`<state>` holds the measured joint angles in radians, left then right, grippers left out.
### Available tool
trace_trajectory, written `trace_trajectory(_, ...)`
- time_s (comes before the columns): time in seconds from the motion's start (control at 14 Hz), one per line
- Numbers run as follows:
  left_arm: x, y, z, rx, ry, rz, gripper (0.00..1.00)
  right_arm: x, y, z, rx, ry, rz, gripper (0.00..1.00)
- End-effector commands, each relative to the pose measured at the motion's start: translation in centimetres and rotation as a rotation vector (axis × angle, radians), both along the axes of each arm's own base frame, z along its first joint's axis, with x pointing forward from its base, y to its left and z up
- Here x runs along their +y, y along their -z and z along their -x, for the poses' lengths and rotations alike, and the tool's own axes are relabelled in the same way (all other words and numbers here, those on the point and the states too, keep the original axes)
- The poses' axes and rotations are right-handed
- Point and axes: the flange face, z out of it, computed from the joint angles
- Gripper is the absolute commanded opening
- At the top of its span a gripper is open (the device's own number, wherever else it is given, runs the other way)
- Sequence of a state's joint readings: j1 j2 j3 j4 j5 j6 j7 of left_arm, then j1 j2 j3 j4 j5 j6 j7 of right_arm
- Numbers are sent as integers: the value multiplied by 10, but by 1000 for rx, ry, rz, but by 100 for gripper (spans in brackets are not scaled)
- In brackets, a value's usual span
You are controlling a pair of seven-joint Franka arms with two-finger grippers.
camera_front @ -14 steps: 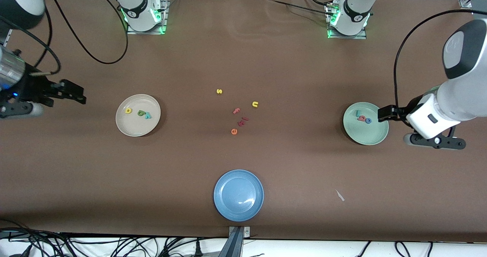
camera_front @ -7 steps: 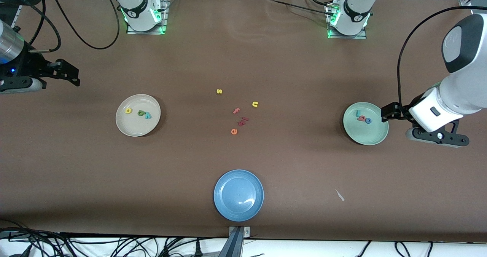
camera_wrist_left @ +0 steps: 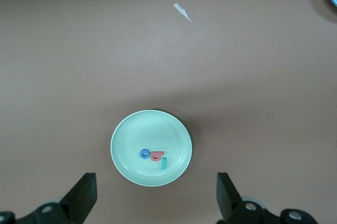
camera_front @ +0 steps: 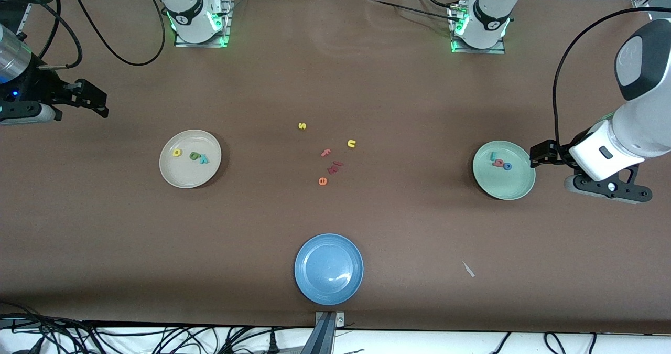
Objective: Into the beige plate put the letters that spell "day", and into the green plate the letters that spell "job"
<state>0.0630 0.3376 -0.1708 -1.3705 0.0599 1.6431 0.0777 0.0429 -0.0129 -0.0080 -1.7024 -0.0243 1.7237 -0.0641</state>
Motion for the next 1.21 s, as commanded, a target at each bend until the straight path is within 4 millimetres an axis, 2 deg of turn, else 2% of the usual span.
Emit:
trace_trajectory(0.0,1,-3,7,-5,24,12,100,0,-3,-1,-9,-5,8,100)
trace_trajectory(0.43,2,1,5,0,29,16,100,1,-1,-1,-3,7,2,100)
trace_trajectory(0.64,3,3,5,3,30,17,100,2,-2,0,-7,97,0,100)
trace_trajectory(1.14,3,4,6,11,32,16,100,3,0,1,0,88,-1,100)
